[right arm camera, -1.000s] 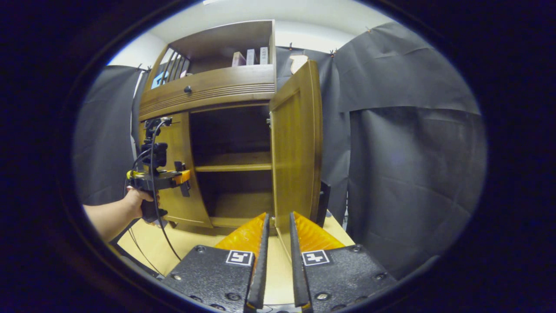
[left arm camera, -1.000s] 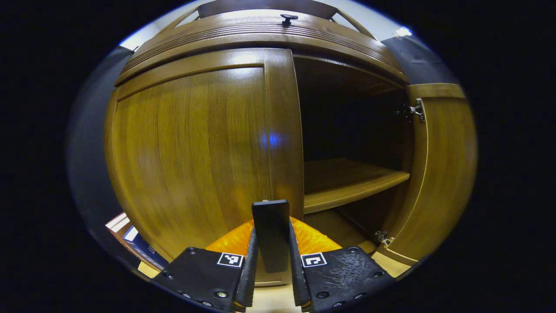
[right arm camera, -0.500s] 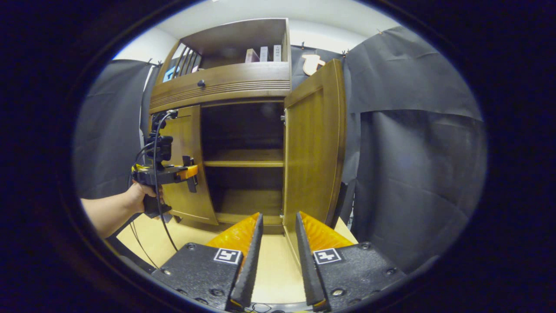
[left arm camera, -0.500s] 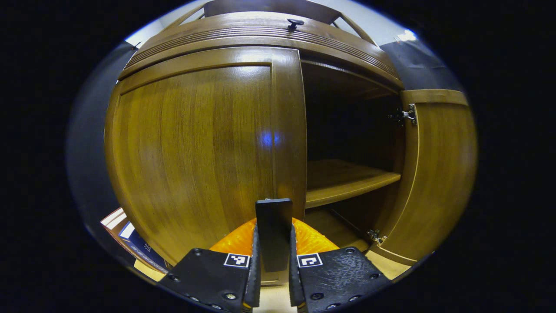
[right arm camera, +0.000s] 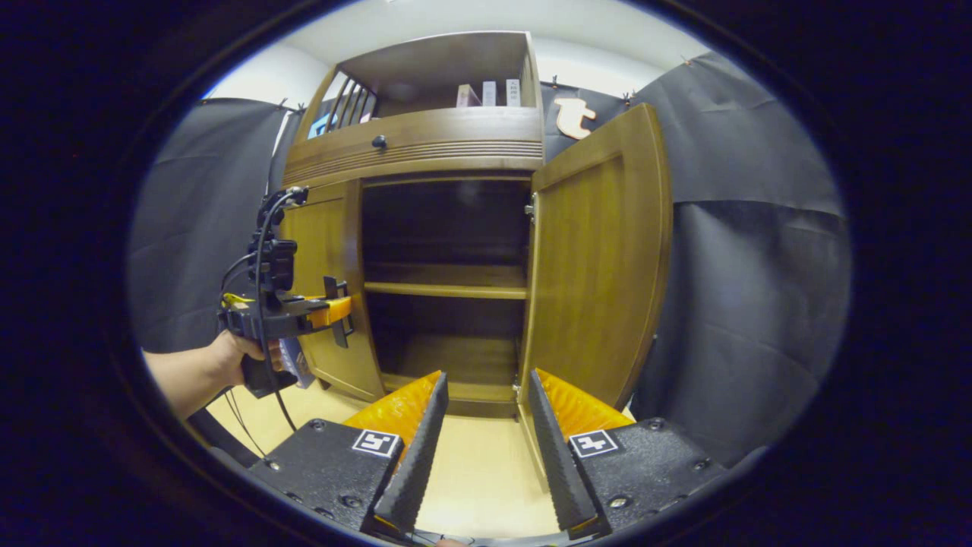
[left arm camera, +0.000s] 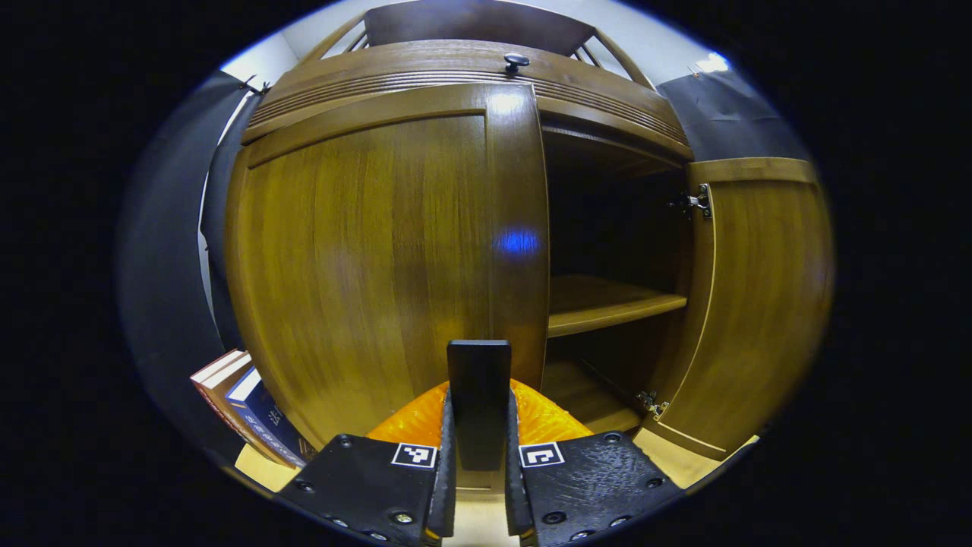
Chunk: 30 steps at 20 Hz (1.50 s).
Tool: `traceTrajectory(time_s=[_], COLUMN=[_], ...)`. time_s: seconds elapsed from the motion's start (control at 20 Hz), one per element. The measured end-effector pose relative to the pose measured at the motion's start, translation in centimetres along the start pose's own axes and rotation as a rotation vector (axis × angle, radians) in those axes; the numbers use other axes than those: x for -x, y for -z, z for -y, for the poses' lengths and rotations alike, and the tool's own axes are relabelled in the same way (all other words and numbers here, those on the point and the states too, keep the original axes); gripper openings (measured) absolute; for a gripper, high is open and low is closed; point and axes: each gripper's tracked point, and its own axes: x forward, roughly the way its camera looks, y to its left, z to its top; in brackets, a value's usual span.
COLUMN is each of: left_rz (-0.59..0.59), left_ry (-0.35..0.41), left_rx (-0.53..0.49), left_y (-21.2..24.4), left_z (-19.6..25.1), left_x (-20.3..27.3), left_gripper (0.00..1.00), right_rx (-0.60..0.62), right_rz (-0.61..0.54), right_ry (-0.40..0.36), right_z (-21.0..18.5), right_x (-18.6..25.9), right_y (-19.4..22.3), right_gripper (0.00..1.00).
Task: Open the right door of the double-door shoe cabinet with the right hand, and open the left door with the left hand.
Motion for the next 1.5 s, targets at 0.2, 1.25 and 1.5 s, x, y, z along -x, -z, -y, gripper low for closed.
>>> traceTrajectory(time_s=[0.2, 1.25, 1.5], left_rz=[-0.002, -0.019, -0.046], left_ry=[-0.012, -0.093, -0.148], left_rx=[0.034, 0.052, 0.066], left_y=[0.3, 1.9, 3.2], left_z=[-0.5, -4.6, -6.6], left_x=[2.1, 11.3, 13.6], left_gripper=[0.25, 0.25, 0.24], right_rx=[0.001, 0.046, 0.047], right_rz=[-0.018, 0.002, 0.001], right_ry=[0.002, -0.100, -0.111], right_z=[0.0, -5.8, -6.5], right_x=[-0.8, -5.5, -6.2], right_y=[0.8, -0.1, -0.3], right_gripper=[0.70, 0.69, 0.71])
